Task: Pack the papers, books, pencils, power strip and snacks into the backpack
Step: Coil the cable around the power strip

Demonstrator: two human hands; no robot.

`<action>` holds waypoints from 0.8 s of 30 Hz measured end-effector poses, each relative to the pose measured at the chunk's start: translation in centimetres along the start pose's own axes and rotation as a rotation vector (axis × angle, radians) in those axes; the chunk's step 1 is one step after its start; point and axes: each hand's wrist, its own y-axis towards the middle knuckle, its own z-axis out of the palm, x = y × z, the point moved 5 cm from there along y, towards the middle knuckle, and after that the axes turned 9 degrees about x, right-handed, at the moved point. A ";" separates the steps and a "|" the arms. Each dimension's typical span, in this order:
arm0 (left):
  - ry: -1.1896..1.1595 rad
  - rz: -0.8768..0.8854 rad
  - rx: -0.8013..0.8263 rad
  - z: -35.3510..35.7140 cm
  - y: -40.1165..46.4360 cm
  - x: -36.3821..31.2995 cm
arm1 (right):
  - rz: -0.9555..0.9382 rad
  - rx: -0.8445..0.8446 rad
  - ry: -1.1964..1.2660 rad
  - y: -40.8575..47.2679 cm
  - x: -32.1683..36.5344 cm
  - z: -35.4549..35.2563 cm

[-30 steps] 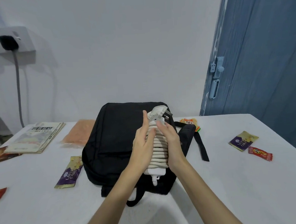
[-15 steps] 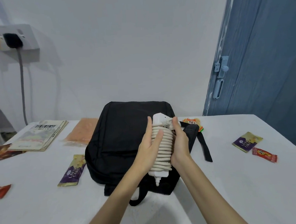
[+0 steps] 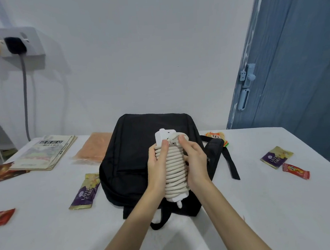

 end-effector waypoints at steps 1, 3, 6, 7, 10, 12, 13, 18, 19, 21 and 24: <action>0.003 0.033 -0.023 -0.2 -0.3 -0.1 | 0.001 -0.005 -0.013 -0.1 -0.1 0.3; 0.021 0.068 -0.032 -0.4 -0.7 -0.1 | 0.032 0.018 -0.010 -0.2 -0.6 1.0; 0.083 0.055 0.045 -0.8 -0.8 0.0 | 0.141 0.168 0.001 -0.7 -1.0 1.9; 0.130 0.039 0.082 -1.0 -0.8 0.0 | 0.156 0.201 -0.008 -0.8 -0.9 1.9; 0.624 0.050 0.137 -1.9 0.2 -0.8 | 0.122 0.199 -0.002 -0.6 -0.5 1.1; 0.876 0.033 0.224 -3.0 0.7 -2.0 | 0.132 0.185 -0.015 -0.8 -0.8 0.7; 0.900 0.013 0.329 -3.7 1.1 -2.3 | 0.134 0.169 -0.032 -0.9 -0.9 0.3; 1.278 -0.227 0.776 -11.5 1.8 -1.2 | 0.133 0.033 0.020 -1.6 -0.8 -1.7; 1.321 -0.294 0.829 -12.4 1.6 -0.9 | 0.129 0.028 0.051 -1.8 -0.7 -2.0; 1.321 -0.346 0.904 -13.2 1.1 -0.5 | 0.130 0.043 0.098 -2.0 -0.5 -2.6; 1.367 -0.270 0.924 -13.2 1.1 -0.2 | 0.104 0.037 0.083 -2.5 0.1 -3.1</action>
